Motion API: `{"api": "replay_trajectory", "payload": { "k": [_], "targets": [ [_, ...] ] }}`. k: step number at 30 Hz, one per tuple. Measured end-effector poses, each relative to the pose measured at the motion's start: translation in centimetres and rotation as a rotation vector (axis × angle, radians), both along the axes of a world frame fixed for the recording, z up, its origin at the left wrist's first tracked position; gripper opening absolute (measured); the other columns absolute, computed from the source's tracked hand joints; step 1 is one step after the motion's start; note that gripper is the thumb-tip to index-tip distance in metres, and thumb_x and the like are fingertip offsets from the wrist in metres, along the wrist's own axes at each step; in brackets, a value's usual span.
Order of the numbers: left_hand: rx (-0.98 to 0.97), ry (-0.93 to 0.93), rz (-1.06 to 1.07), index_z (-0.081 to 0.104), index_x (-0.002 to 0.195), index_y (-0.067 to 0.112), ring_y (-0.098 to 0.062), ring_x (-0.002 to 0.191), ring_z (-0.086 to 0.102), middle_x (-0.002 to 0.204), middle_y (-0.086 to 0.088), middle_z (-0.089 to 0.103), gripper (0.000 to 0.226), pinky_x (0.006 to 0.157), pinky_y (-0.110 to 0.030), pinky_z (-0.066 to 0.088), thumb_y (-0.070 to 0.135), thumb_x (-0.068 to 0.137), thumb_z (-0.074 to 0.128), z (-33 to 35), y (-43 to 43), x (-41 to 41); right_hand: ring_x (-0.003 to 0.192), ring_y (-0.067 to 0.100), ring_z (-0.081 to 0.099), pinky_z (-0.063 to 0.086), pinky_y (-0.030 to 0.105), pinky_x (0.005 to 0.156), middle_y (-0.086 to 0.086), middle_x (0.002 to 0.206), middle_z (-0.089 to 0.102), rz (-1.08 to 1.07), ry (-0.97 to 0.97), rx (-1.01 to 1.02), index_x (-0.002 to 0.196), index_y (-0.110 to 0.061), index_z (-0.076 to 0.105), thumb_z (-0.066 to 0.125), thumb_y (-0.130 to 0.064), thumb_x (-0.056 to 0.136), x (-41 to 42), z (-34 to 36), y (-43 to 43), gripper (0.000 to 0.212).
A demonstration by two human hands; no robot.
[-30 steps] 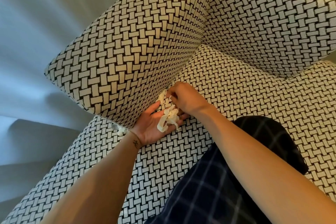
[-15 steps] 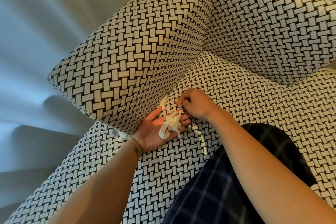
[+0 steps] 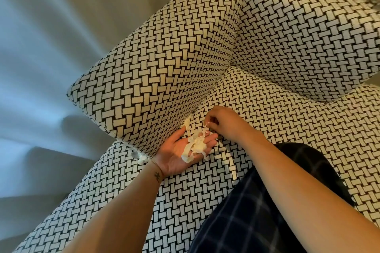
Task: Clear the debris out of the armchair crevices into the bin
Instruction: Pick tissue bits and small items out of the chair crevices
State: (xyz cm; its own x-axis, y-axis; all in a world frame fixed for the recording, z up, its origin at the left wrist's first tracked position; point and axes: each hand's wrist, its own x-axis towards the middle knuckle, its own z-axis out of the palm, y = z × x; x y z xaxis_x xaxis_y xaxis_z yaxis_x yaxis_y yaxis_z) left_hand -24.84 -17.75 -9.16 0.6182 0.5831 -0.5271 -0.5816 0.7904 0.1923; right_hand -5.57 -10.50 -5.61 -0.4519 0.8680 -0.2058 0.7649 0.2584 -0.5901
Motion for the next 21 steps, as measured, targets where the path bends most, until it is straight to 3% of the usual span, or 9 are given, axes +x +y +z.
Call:
{"api": "replay_trajectory", "payload": {
  "k": [2,6,10,14,18,21],
  "targets": [
    [-0.037,0.026,0.045,0.035,0.153,-0.005,-0.045,0.131,0.053,0.154,-0.028,0.042,0.069,0.107,-0.050,0.049,0.042,0.103,0.042,0.5,-0.4,0.0,0.097,0.016,0.062,0.050,0.032,0.091,-0.003,0.101,0.066,-0.071,0.075,-0.042,0.100,-0.015,0.073,0.067,-0.015,0.096,-0.7,0.0,-0.4,0.007],
    [-0.101,0.080,0.139,0.035,0.153,-0.004,-0.040,0.143,0.039,0.155,-0.028,0.042,0.065,0.126,-0.045,0.019,0.039,0.105,0.037,0.2,-1.6,-0.7,0.097,0.012,0.062,0.046,0.017,0.080,-0.005,0.102,0.069,-0.183,0.221,-0.188,0.103,-0.017,0.073,0.067,-0.018,0.096,-2.0,0.3,-1.0,0.009],
    [-0.073,0.045,0.175,0.036,0.153,-0.004,-0.039,0.145,0.036,0.162,-0.022,0.030,0.065,0.122,-0.051,0.028,0.041,0.106,0.034,-1.0,-2.5,-1.1,0.101,0.018,0.065,0.053,0.031,0.090,0.002,0.110,0.069,-0.144,0.198,-0.228,0.110,-0.014,0.070,0.068,-0.019,0.095,-4.5,0.9,-0.6,0.016],
    [0.008,0.051,0.076,0.026,0.156,-0.007,-0.039,0.152,0.024,0.166,-0.026,0.016,0.074,0.122,-0.052,0.028,0.046,0.105,0.037,-1.4,-2.2,-1.4,0.092,0.021,0.063,0.052,0.033,0.084,0.005,0.101,0.067,-0.177,0.087,-0.229,0.106,-0.012,0.065,0.075,-0.025,0.089,-7.0,0.7,-0.3,0.024],
    [-0.009,-0.040,0.041,0.026,0.157,-0.004,-0.040,0.145,0.037,0.159,-0.027,0.032,0.077,0.117,-0.053,0.037,0.048,0.103,0.044,-1.2,-1.6,-1.2,0.089,0.023,0.065,0.049,0.029,0.078,0.009,0.096,0.071,-0.197,-0.011,-0.144,0.096,-0.009,0.068,0.069,-0.013,0.091,-7.8,0.1,-0.1,0.006],
    [-0.040,-0.082,0.064,0.025,0.157,-0.004,-0.040,0.153,0.024,0.163,-0.027,0.026,0.079,0.125,-0.054,0.020,0.048,0.102,0.049,-1.3,-1.6,-1.3,0.085,0.015,0.064,0.046,0.021,0.070,0.003,0.096,0.069,-0.212,0.090,-0.202,0.099,-0.011,0.069,0.069,-0.014,0.093,-6.6,0.2,-0.1,0.006]
  ]
}}
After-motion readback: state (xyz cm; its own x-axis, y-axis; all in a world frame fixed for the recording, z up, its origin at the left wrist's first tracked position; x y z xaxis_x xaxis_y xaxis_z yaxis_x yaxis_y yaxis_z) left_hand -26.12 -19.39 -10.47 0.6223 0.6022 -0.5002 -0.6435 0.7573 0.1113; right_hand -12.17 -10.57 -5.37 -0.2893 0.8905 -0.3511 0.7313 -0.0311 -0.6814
